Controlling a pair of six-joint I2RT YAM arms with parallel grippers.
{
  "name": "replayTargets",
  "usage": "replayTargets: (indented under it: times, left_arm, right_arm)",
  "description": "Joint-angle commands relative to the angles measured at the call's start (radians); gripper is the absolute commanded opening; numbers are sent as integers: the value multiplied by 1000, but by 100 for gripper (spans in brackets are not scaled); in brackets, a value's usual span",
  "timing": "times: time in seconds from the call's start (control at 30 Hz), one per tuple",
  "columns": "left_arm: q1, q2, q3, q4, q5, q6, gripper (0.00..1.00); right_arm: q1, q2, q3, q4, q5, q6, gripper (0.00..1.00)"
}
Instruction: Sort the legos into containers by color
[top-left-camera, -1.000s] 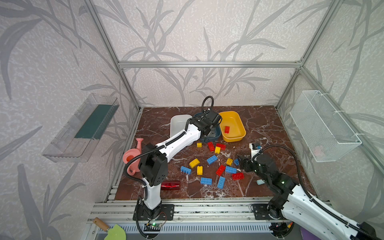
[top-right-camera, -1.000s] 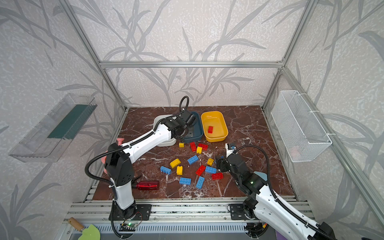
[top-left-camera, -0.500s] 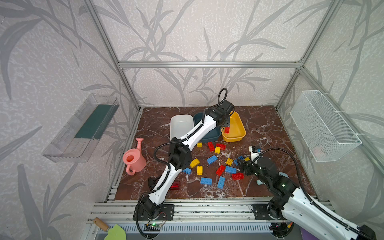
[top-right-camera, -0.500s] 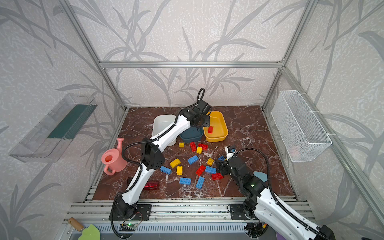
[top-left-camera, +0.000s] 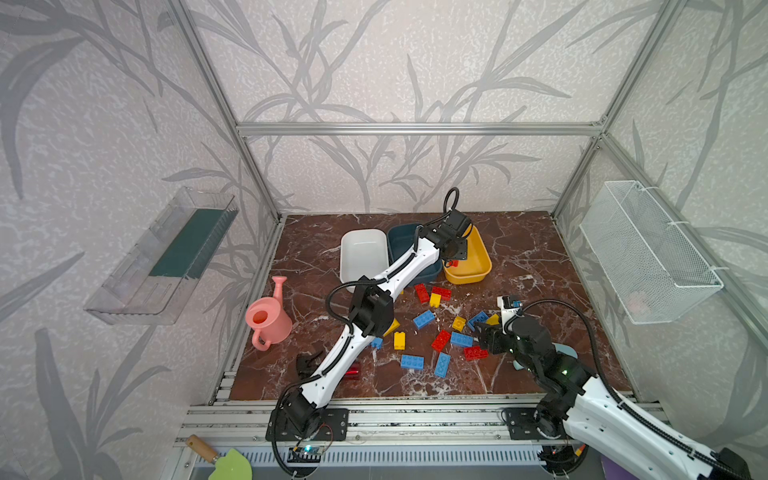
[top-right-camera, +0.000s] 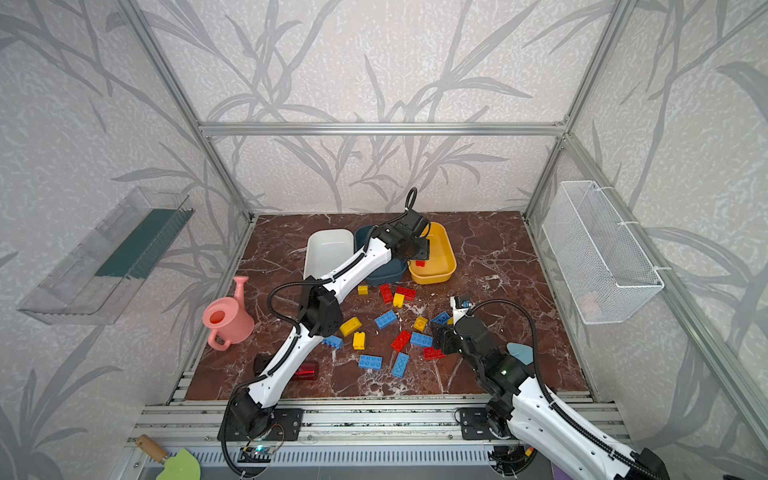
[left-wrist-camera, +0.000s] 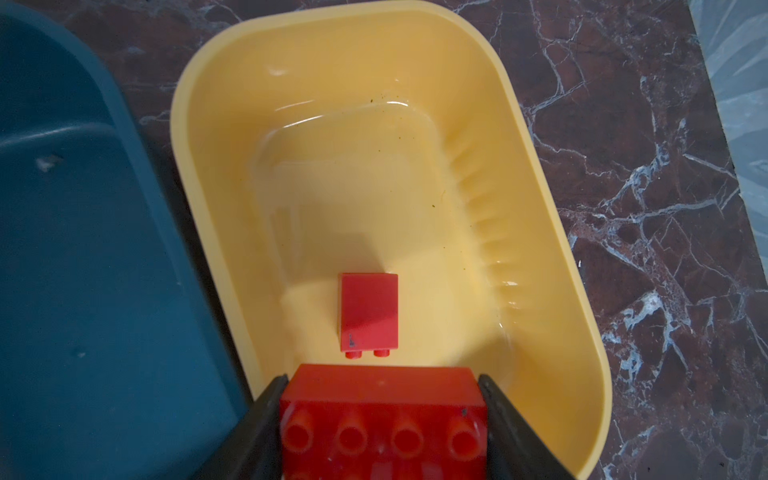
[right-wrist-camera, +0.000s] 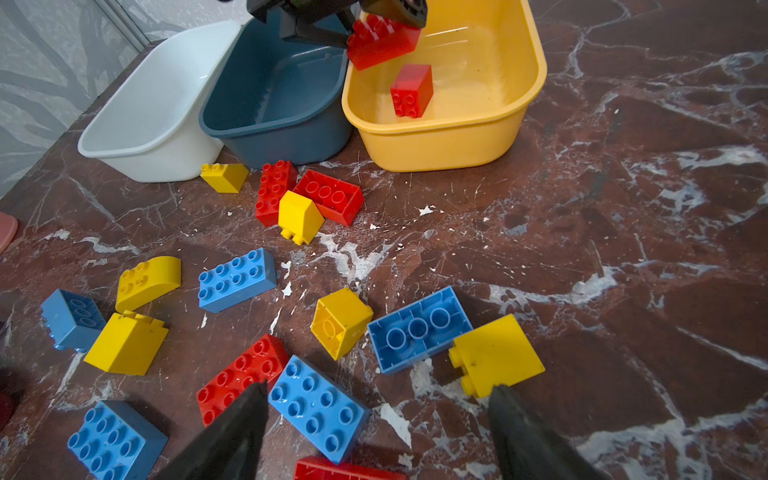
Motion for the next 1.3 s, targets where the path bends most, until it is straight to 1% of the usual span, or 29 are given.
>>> replayTargets:
  times: [0.0,0.1,0.27,0.37,0.47,0.63,0.7,0.8,0.87,0.93,1.03,1.27]
  left_arm:
    - [4,17,40,36,28,2,53]
    - [7,16,44,40,33,4,57]
    - [9,-14,61,19,20,25,75]
    - [13,-61,42,2,-2,40,82]
    - [17,-122,1,2,-9,50,87]
    - [16,-243,-52,-38,-14,57,88]
    - [15,-307,-107,-49,-22,65,88]
    - [12,-453,-307,-5,-43,76,88]
    - [12,-581,-501,74,-62,76,89]
    - [12,-689,-655,124,-101,67,89]
    - [13,-825,-831,140,-158,46,89]
    - [13,-1115,-1243,213,-199,-25,89]
  right_arm:
    - [7,3,-3,5,-7,5,84]
    - [6,8,6,-1,-8,3,84]
    - [6,30,33,-28,-8,-1,85]
    - [6,43,55,-59,-3,-10,86]
    - [6,48,77,-89,1,-16,86]
    - [6,60,136,-160,2,-31,87]
    - [7,75,165,-190,-2,-43,86]
    - [8,113,215,-241,-8,-62,86]
    - [11,137,244,-267,-14,-73,87]
    - [18,160,261,-276,-19,-78,86]
    - [37,201,285,-282,-21,-80,85]
    - [115,381,374,-246,-9,-94,87]
